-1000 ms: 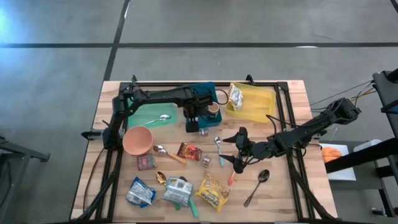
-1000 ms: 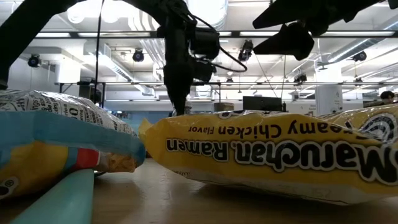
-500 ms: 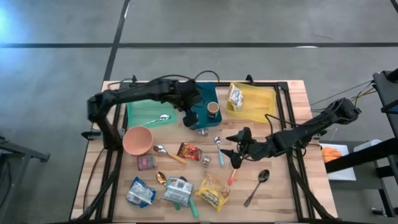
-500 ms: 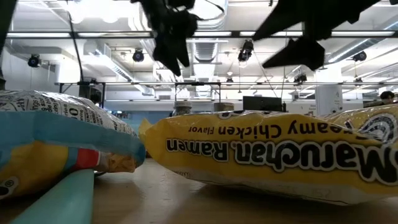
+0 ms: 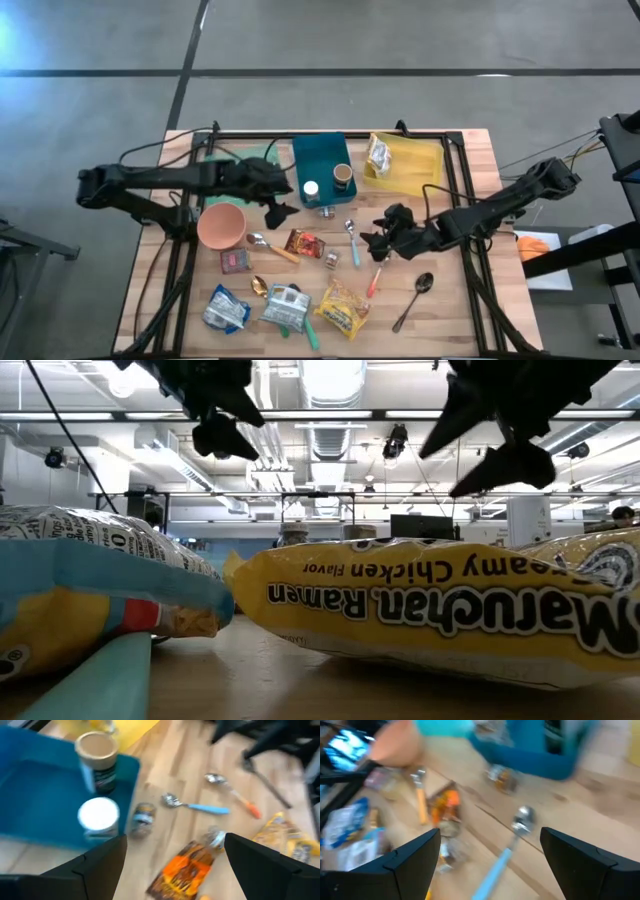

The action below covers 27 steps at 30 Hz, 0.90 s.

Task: Pick & Place Food Item
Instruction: Put the black spoon into the green bin

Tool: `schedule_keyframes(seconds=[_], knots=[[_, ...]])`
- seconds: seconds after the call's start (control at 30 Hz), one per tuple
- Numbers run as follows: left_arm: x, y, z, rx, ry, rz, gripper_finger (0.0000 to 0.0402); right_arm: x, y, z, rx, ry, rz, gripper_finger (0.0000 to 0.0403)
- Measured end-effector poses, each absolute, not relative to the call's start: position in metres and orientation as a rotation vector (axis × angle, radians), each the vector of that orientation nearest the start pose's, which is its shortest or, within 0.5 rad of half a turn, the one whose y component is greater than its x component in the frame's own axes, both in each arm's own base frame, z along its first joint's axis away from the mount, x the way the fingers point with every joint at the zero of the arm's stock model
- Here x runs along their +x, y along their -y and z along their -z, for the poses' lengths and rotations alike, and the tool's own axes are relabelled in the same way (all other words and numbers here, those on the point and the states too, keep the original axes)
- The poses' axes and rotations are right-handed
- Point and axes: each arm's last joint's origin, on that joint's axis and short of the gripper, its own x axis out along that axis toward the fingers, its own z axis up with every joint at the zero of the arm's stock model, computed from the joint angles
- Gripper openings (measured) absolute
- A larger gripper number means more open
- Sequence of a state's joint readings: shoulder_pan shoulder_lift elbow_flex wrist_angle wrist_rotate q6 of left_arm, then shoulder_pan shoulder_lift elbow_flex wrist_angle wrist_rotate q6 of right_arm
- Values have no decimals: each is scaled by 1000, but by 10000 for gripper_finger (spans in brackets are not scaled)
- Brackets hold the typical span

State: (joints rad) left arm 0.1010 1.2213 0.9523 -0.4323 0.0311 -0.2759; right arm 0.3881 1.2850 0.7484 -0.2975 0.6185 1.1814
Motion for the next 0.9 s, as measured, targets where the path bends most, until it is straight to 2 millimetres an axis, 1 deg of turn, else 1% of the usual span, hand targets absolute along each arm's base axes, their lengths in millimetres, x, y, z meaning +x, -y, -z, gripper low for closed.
schedule_keyframes(seconds=[0.13, 0.23, 0.4, 0.5, 0.57, 0.7, 0.8, 0.9], knots=[[257, -12, -275, -309, -583, -105, 342, 229, -76, -217, 745, -626, 740, 340], [259, -5, -272, -302, -550, -72, 342, 230, -81, -223, 800, -714, 792, 340], [258, 1, -267, -296, -570, -55, 342, 236, -103, -221, 910, -880, 823, 340], [258, 1, -269, -293, -564, -53, 342, 239, -118, -218, 982, -974, 892, 340], [257, 1, -267, -294, -581, -51, 342, 236, -127, -218, 1006, -1023, 981, 340], [256, 1, -265, -290, -599, -49, 342, 233, -149, -225, 1078, -1052, 1114, 340], [256, 1, -266, -289, -599, -44, 342, 230, -166, -229, 1120, -1010, 1187, 340], [257, 2, -269, -294, -583, -25, 342, 226, -180, -226, 1126, -983, 1254, 340]])
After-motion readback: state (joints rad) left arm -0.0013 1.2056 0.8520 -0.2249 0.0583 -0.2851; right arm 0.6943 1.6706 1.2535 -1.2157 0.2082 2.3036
